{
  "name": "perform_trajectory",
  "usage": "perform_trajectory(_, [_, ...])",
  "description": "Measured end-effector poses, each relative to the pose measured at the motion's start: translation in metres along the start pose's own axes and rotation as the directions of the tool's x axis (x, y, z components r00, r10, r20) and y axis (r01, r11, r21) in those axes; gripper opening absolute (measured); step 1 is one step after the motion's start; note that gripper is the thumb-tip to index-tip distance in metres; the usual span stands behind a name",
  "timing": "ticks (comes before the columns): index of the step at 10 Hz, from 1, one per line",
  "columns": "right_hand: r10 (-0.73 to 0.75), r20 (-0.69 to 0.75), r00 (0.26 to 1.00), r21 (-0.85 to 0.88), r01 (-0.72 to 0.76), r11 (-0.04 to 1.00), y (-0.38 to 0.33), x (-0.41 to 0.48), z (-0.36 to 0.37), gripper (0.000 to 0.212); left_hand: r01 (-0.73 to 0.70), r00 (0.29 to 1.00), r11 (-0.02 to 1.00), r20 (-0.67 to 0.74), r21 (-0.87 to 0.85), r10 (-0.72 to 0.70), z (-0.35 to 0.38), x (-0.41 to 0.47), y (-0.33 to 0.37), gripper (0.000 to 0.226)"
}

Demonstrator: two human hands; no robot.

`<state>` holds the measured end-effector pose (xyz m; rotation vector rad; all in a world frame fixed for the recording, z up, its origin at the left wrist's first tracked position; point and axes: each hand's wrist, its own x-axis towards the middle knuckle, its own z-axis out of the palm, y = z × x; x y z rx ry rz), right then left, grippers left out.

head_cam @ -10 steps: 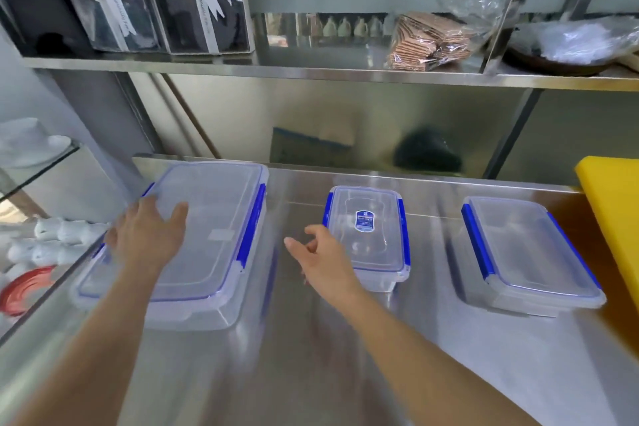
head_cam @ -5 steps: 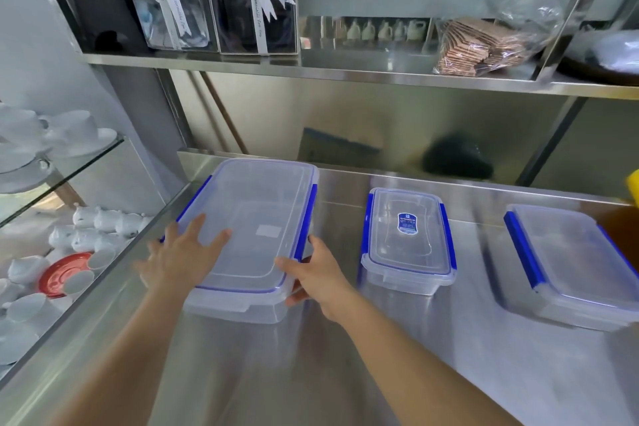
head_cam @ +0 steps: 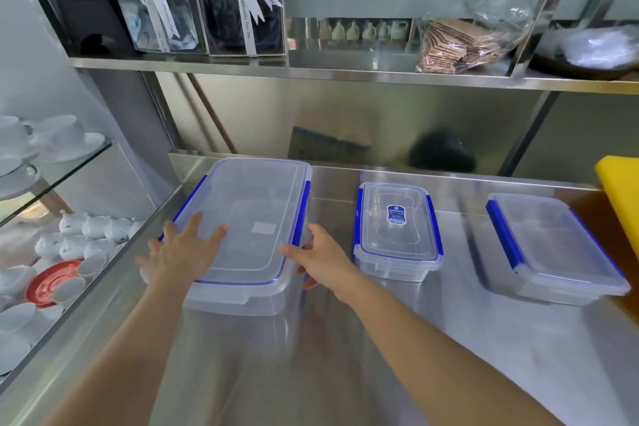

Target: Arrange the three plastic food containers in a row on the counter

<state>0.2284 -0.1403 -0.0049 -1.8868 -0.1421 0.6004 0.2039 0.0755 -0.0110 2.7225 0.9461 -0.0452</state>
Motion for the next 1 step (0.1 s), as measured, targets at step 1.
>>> perform_trajectory(1, [-0.076,-0.020,0.997,-0.092,0.074,0.993,-0.0140,-0.0223,-0.0245,0.049,-0.110,0.989,0.993,-0.106,-0.049,0.104,-0.0116,-0.0050,0.0143,0.073])
